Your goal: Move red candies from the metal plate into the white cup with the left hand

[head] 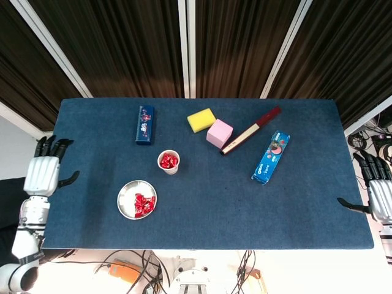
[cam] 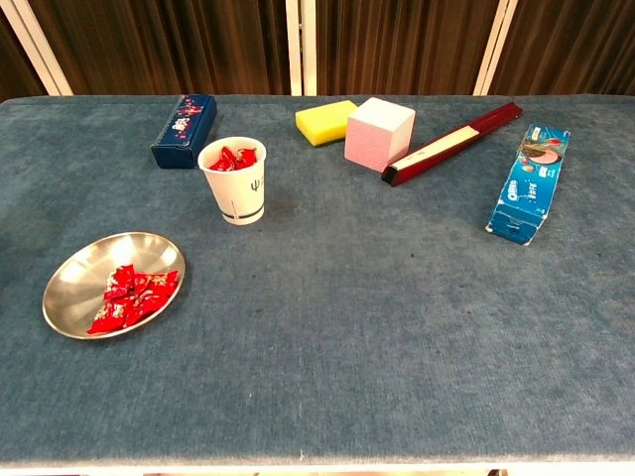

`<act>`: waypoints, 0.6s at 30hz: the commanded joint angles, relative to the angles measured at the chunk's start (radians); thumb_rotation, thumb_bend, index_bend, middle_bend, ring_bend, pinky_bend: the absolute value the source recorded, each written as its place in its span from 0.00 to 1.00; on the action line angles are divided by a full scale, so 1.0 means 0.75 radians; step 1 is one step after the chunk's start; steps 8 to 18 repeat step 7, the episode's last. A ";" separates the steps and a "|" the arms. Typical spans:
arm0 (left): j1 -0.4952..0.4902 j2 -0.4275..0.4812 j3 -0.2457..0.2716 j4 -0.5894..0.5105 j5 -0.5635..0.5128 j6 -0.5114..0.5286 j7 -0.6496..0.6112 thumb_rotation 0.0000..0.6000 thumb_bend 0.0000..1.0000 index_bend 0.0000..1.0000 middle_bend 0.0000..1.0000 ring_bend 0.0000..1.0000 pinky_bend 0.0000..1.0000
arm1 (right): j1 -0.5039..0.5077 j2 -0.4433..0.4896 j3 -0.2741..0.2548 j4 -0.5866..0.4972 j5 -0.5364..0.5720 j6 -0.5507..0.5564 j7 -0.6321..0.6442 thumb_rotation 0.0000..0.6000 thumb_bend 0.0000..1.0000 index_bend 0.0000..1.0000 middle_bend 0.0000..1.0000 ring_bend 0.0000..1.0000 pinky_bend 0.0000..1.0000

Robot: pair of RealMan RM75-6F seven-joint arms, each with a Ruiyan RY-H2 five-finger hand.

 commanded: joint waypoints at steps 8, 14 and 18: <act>0.240 0.068 0.139 -0.026 0.148 0.188 -0.066 1.00 0.15 0.17 0.15 0.04 0.00 | 0.005 -0.030 -0.028 -0.024 -0.063 0.021 -0.033 1.00 0.11 0.00 0.00 0.00 0.00; 0.240 0.068 0.139 -0.026 0.148 0.188 -0.066 1.00 0.15 0.17 0.15 0.04 0.00 | 0.005 -0.030 -0.028 -0.024 -0.063 0.021 -0.033 1.00 0.11 0.00 0.00 0.00 0.00; 0.240 0.068 0.139 -0.026 0.148 0.188 -0.066 1.00 0.15 0.17 0.15 0.04 0.00 | 0.005 -0.030 -0.028 -0.024 -0.063 0.021 -0.033 1.00 0.11 0.00 0.00 0.00 0.00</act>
